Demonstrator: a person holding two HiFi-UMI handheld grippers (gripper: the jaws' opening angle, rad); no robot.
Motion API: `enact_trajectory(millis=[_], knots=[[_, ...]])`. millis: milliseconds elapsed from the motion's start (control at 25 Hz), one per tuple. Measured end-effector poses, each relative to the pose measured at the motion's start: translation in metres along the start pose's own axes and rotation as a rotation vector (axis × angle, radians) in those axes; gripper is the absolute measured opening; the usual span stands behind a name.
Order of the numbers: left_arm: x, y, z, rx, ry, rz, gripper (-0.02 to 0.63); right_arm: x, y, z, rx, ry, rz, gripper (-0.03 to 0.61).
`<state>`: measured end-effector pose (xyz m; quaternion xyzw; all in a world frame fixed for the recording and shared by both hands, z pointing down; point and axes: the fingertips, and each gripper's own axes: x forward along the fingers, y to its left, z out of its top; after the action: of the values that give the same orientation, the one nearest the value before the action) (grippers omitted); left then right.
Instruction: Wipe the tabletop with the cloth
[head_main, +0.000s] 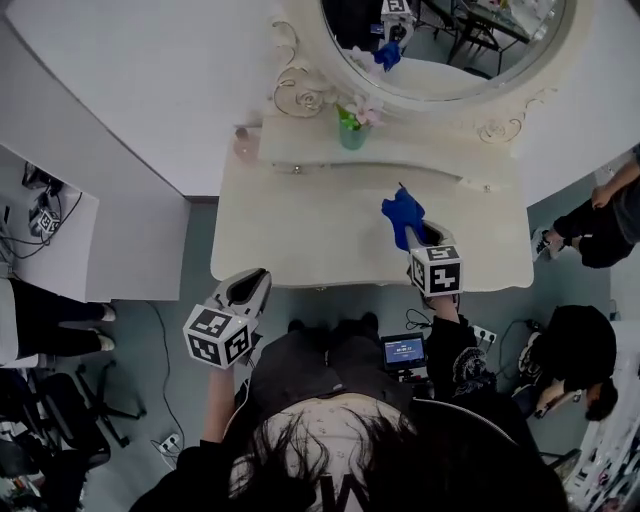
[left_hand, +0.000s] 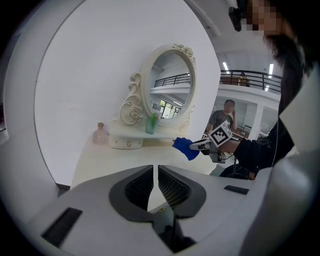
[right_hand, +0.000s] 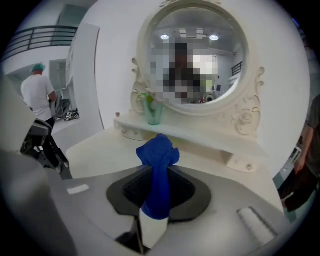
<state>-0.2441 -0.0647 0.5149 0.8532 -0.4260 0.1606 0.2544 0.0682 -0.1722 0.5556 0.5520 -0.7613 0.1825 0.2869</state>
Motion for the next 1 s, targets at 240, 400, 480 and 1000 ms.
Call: enact_trajectory(millis=[240, 400, 480, 1000], knots=[[-0.041, 0.037, -0.013, -0.019, -0.018, 0.015, 0.009, 0.036, 0.135, 0.031, -0.068, -0.017, 0.152, 0.087], [-0.063, 0.059, -0.017, -0.031, -0.037, 0.039, 0.009, 0.059, 0.225, 0.043, -0.140, -0.010, 0.263, 0.087], [-0.074, 0.068, -0.020, -0.040, -0.046, 0.051, 0.008, 0.067, 0.270, 0.047, -0.181, -0.009, 0.322, 0.087], [-0.122, 0.102, -0.039, -0.099, -0.071, 0.138, 0.009, 0.095, 0.433, -0.004, -0.397, 0.146, 0.561, 0.087]])
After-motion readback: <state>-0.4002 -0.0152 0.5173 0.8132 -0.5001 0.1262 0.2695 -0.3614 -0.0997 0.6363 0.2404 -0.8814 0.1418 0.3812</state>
